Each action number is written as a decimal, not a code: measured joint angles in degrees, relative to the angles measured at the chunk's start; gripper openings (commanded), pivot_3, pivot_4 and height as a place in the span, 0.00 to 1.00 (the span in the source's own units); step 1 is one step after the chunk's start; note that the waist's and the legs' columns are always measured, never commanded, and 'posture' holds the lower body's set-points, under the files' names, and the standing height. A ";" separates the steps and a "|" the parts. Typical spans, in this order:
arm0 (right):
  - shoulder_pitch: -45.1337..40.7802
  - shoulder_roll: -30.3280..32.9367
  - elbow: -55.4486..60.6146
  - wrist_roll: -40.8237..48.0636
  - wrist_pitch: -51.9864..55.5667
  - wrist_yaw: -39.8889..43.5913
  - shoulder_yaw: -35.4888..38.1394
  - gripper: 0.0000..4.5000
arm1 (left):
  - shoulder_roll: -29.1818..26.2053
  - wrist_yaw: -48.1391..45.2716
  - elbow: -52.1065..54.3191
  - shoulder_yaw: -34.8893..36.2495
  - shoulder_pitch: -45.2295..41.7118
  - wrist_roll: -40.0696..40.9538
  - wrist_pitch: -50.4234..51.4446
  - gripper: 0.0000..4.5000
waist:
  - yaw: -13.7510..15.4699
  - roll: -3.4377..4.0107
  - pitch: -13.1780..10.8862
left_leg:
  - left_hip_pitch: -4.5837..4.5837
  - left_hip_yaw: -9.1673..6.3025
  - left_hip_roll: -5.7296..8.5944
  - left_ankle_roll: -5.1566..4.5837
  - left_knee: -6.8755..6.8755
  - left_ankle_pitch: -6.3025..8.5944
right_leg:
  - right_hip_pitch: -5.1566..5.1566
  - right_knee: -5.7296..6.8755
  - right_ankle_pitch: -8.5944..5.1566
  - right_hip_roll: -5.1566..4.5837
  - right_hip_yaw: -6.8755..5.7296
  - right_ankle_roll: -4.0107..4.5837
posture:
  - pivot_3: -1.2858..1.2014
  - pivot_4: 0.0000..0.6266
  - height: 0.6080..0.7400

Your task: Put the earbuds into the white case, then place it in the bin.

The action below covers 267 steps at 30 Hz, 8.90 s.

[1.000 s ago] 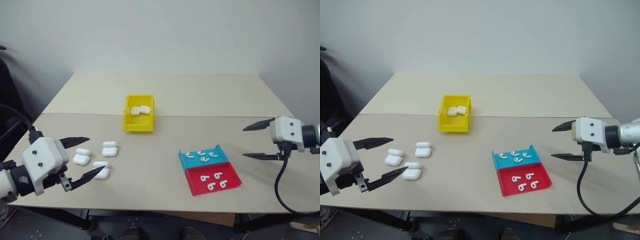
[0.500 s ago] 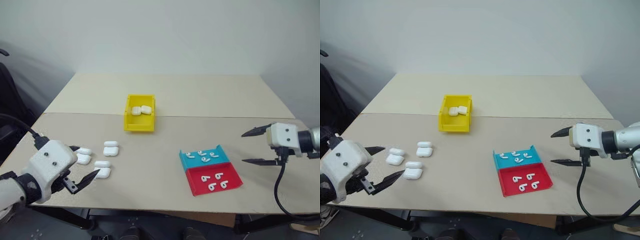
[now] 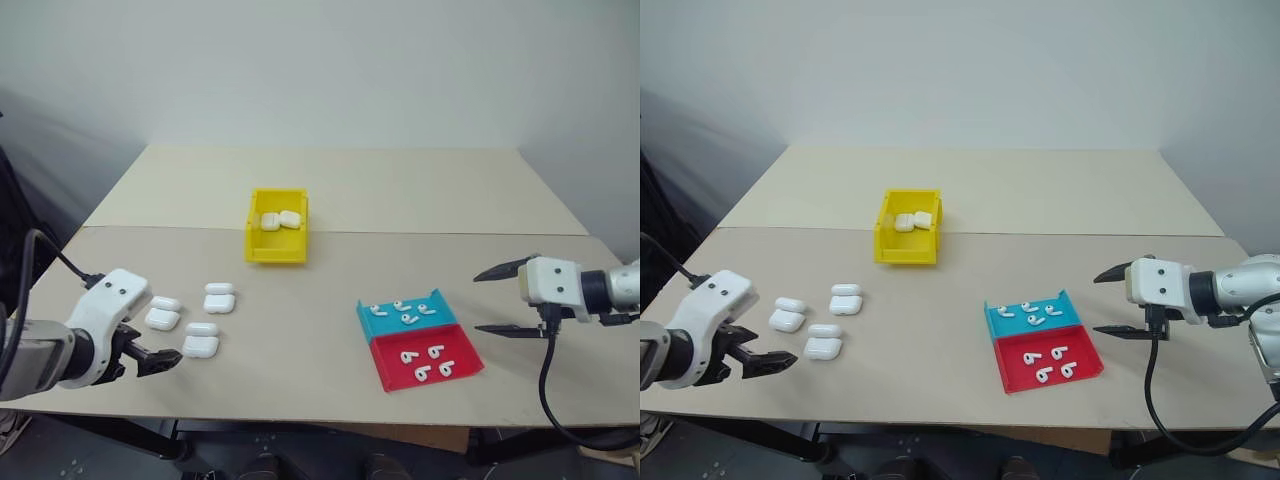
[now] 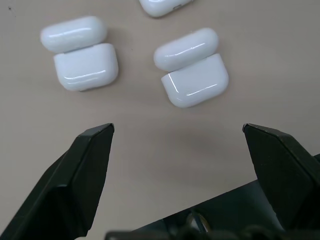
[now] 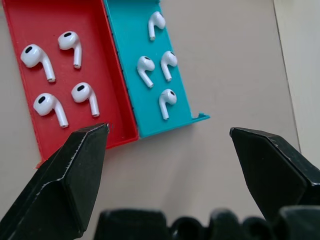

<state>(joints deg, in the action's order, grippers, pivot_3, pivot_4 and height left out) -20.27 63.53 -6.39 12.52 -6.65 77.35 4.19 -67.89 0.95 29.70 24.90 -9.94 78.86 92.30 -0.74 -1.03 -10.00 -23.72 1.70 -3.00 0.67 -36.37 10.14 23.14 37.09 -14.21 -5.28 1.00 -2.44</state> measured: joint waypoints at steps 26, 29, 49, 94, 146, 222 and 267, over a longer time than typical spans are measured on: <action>0.91 0.12 0.49 0.00 0.59 0.34 0.17 1.00 | 4.46 58.90 -9.21 -35.89 -12.14 33.76 -33.10 1.00 | 1.38 -0.14 0.01 | 0.02 0.03 0.09 0.15 0.00 -0.09 | -0.07 -0.06 0.08 -0.01 0.06 -0.01 | 0.52 0.24 1.00; 0.80 0.12 0.35 -0.02 0.59 0.33 0.17 1.00 | 4.79 58.65 -10.01 -36.37 -12.94 33.77 -32.02 1.00 | 1.37 -0.14 0.01 | 0.03 0.03 0.09 0.16 0.01 -0.09 | -0.08 -0.08 0.08 -0.02 0.07 -0.01 | 0.52 0.24 1.00; 1.18 0.12 0.25 -0.78 0.53 -0.93 0.16 1.00 | 6.33 59.14 -11.45 -37.54 -13.00 33.76 -30.23 0.65 | 1.37 -0.15 0.01 | 0.02 0.02 0.10 0.18 0.01 -0.11 | -0.08 -0.08 0.08 -0.02 0.06 -0.02 | 0.52 0.24 1.00; 0.70 4.04 15.18 2.36 4.73 0.96 0.96 1.00 | 37.49 -55.09 -15.92 -23.76 5.95 -40.55 -100.26 0.61 | 1.34 -0.06 0.06 | -0.12 0.08 0.05 0.28 0.06 -0.18 | -0.02 -0.33 0.18 -0.03 -0.01 -0.10 | 0.52 0.24 1.00; -9.73 1.66 23.93 -22.26 13.40 10.76 -28.64 0.50 | 44.78 -69.17 -13.71 -25.10 7.30 -41.95 -102.00 0.61 | 0.64 -0.05 0.13 | -0.12 0.04 -0.01 0.23 -0.02 -0.14 | -0.01 -0.30 -0.04 0.02 -0.04 -0.45 | 0.52 0.24 1.00; -26.80 -29.24 17.96 33.09 33.91 -6.21 4.65 0.21 | 42.29 -64.65 -7.02 -24.10 -1.45 -35.16 -90.72 0.61 | 0.04 -0.17 0.13 | -0.19 -0.03 -0.03 0.18 -0.01 -0.13 | -0.03 -0.23 0.22 0.08 -0.06 -0.08 | 0.52 0.24 1.00; -23.04 -38.29 16.45 24.76 18.53 1.57 -7.62 0.65 | 45.55 -66.99 -8.31 -24.53 -2.49 -36.01 -89.04 0.61 | -0.01 -0.17 0.14 | -0.17 -0.05 -0.07 0.18 0.01 -0.13 | -0.01 -0.26 0.21 0.15 -0.08 -0.08 | 0.52 0.24 1.00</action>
<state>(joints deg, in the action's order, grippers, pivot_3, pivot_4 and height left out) -43.31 25.24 10.07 37.28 11.88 78.91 -3.42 -22.33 -66.04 21.39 0.37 -12.43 42.86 3.26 -0.75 -1.20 -9.87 -23.89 1.65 -3.07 0.85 -36.36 10.01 23.13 36.83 -14.00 -5.13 0.92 -2.52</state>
